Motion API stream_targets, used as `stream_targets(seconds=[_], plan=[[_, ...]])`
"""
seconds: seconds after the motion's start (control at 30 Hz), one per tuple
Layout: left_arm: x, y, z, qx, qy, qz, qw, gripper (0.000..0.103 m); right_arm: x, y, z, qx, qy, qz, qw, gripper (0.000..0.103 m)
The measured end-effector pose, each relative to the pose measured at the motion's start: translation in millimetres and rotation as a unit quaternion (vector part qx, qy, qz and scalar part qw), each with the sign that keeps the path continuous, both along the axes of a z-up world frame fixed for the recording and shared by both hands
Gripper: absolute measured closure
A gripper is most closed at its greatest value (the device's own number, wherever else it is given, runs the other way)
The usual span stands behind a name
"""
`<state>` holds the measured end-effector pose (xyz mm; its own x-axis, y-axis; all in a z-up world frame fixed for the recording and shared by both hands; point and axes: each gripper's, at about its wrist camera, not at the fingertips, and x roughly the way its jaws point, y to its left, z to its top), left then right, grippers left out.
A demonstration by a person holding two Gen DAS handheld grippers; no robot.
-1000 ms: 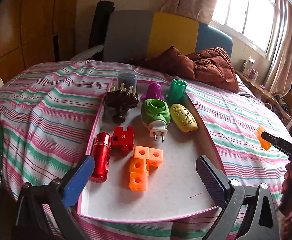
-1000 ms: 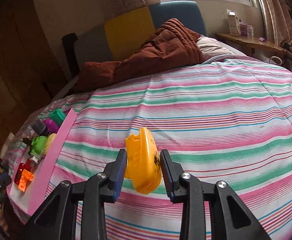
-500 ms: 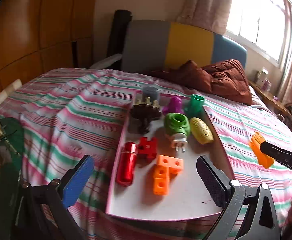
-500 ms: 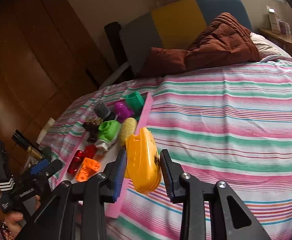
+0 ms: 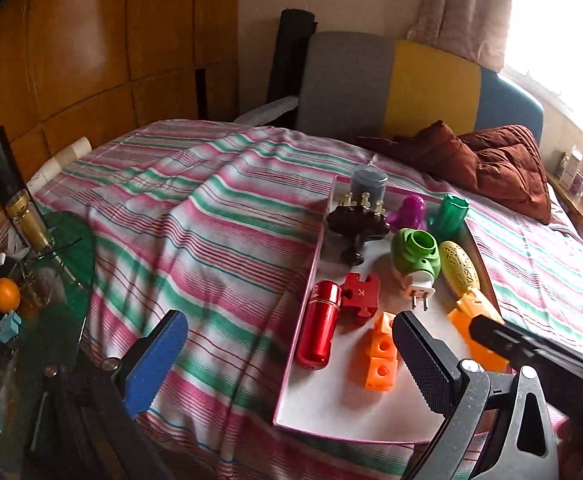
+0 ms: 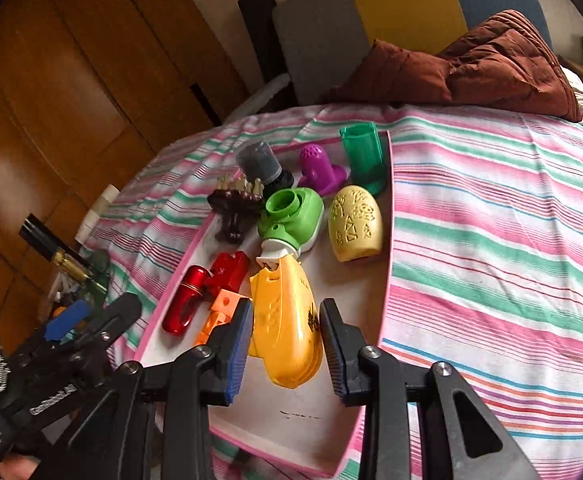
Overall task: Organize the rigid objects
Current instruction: 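Lower the yellow-orange toy into the tray beside the cubes, open right tool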
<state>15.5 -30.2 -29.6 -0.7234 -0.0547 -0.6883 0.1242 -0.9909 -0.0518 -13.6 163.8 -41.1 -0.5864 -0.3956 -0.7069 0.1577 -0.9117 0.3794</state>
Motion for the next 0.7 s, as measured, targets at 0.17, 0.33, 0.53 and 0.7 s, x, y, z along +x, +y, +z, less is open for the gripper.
stream_targets(seconds=[0.17,0.33,0.53,0.7], plan=[[-0.5,-4.6,-0.4,0.011,-0.005,0.003,0.9999,0.000,-5.3,-9.9,-9.3,0.035,-0.004,-0.011,0.999,0.069],[0.0,-2.7,2.2,0.010,-0.001,0.000,0.9999,0.000,-9.1,-11.9,-13.7,0.049,-0.006,-0.017,0.999,0.069],[2.2,-2.9,5.7,0.018,0.007,-0.004,0.9998,0.000,-10.6,-15.2,-16.6,0.066,-0.003,-0.018,0.998,0.069],[3.4,-2.8,6.8,0.021,0.009,-0.006,0.9997,0.000,-10.8,-16.2,-19.8,0.068,-0.014,-0.019,0.997,0.069]])
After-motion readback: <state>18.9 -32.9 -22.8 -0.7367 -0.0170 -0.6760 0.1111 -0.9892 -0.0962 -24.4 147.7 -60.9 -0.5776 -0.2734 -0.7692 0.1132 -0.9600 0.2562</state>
